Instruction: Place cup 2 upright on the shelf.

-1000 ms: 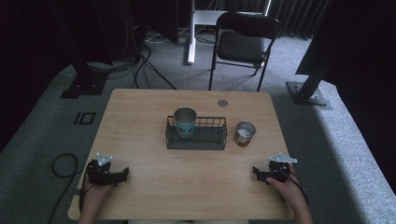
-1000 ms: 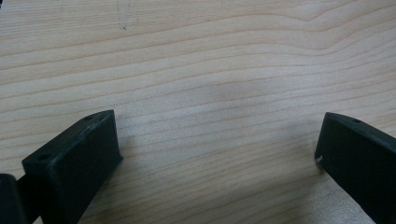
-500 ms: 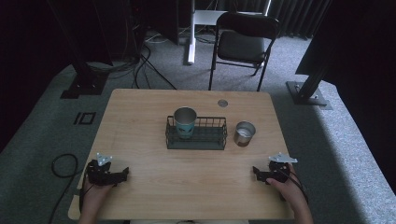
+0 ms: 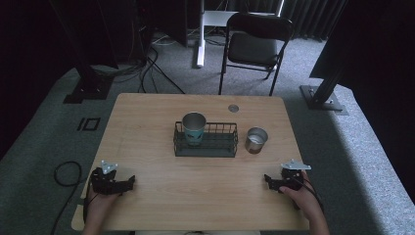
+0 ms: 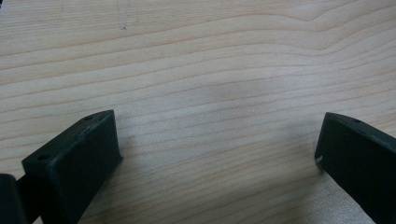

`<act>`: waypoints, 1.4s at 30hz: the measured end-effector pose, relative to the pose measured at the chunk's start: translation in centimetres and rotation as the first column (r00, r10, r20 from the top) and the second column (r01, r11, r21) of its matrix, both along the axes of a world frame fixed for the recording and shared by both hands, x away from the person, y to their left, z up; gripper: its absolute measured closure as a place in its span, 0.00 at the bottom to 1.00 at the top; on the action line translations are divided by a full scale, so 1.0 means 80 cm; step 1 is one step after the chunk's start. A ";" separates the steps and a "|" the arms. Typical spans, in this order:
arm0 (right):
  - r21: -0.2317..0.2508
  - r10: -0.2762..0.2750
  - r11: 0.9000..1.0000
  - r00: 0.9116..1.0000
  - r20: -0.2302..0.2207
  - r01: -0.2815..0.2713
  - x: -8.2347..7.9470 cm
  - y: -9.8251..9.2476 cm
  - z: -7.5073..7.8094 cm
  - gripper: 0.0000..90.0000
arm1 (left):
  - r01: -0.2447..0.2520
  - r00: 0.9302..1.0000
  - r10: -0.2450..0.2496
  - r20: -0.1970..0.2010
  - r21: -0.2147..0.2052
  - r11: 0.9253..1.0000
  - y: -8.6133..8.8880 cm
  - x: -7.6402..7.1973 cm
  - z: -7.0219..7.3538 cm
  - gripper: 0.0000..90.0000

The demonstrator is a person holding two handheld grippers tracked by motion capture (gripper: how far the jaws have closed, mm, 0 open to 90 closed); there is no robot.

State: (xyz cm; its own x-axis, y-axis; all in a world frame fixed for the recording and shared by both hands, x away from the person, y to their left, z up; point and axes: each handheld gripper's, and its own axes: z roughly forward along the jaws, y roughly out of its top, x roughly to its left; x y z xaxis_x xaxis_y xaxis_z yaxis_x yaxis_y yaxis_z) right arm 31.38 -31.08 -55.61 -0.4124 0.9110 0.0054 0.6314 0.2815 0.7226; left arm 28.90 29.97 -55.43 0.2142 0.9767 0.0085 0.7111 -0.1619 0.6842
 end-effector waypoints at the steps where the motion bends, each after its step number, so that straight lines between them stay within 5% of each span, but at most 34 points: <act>1: -0.003 0.006 1.000 1.000 -0.001 -0.007 0.001 0.001 0.001 0.12 | 0.000 1.000 0.000 0.001 -0.001 1.000 0.000 0.000 0.000 0.00; 42: 0.078 0.008 0.997 0.996 0.092 -0.015 0.041 0.026 0.027 0.12 | -0.001 1.000 0.001 0.002 -0.003 1.000 0.000 0.000 0.000 0.00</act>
